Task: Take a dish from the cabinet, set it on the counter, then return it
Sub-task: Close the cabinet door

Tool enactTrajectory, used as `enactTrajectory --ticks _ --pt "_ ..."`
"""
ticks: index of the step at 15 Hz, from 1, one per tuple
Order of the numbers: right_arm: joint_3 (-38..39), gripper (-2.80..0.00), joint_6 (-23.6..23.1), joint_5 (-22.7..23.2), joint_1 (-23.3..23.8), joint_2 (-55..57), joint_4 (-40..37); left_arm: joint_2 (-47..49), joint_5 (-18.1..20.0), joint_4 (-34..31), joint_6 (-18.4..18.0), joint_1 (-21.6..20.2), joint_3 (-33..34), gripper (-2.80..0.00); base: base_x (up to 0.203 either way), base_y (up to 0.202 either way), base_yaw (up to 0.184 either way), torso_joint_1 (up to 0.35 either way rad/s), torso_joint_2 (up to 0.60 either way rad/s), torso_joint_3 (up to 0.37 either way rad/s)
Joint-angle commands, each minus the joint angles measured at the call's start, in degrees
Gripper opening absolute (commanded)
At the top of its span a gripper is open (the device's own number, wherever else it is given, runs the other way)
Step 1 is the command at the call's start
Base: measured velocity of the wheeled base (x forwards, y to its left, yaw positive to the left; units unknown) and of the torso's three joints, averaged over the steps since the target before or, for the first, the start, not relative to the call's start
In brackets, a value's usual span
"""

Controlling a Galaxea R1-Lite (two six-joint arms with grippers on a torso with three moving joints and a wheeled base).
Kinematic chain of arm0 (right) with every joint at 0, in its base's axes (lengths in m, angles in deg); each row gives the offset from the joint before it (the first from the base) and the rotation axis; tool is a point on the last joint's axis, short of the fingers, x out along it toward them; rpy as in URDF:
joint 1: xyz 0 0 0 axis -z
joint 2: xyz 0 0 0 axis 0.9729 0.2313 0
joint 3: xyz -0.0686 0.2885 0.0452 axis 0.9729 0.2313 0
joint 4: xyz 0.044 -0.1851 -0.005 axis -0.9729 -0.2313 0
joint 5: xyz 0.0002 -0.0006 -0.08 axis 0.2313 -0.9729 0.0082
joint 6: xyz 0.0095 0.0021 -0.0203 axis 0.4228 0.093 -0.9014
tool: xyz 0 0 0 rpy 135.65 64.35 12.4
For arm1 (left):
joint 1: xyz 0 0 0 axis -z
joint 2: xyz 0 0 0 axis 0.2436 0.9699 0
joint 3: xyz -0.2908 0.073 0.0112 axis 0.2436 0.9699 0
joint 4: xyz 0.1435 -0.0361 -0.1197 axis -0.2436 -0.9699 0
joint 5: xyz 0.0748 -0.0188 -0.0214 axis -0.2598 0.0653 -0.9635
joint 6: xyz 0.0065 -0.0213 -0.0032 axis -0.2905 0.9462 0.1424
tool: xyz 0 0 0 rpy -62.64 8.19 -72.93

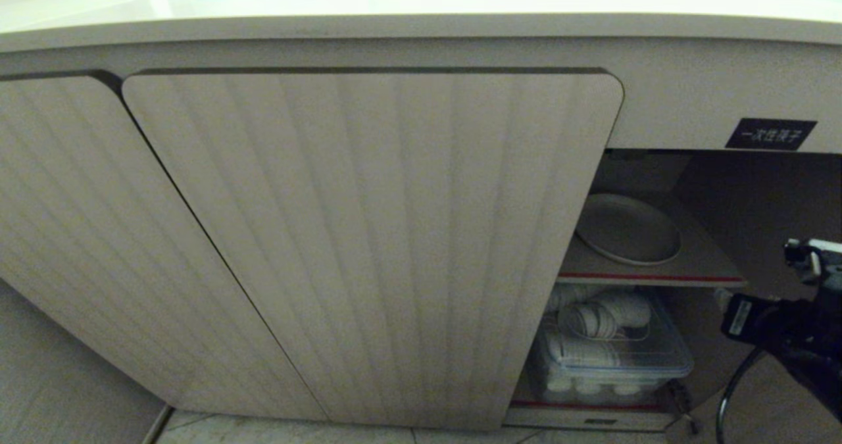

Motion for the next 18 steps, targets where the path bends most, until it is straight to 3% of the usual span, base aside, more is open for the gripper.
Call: enactTrajectory --ticks 1,5,13,18 --pt "1.77 -2.8 -0.69 -0.04 -0.02 -2.44 0.53 -0.02 0.0 0.0 -0.01 0.0 0.0 -2.8 0.0 0.0 0.0 0.0 0.0 0.0" --pt "5.2 -2.8 -2.93 1.84 -0.11 -6.46 0.26 -0.02 0.0 0.0 0.04 0.0 0.0 -2.8 0.0 0.0 0.0 0.0 0.0 0.0" --pt "12.05 -2.8 -3.1 2.87 -0.02 -16.14 -0.48 -0.02 0.0 0.0 -0.01 0.0 0.0 -2.8 0.0 0.0 0.0 0.0 0.0 0.0" --pt "12.27 -2.8 -3.58 3.15 0.09 -24.3 -5.95 -0.02 0.0 0.0 -0.01 0.0 0.0 -2.8 0.0 0.0 0.0 0.0 0.0 0.0"
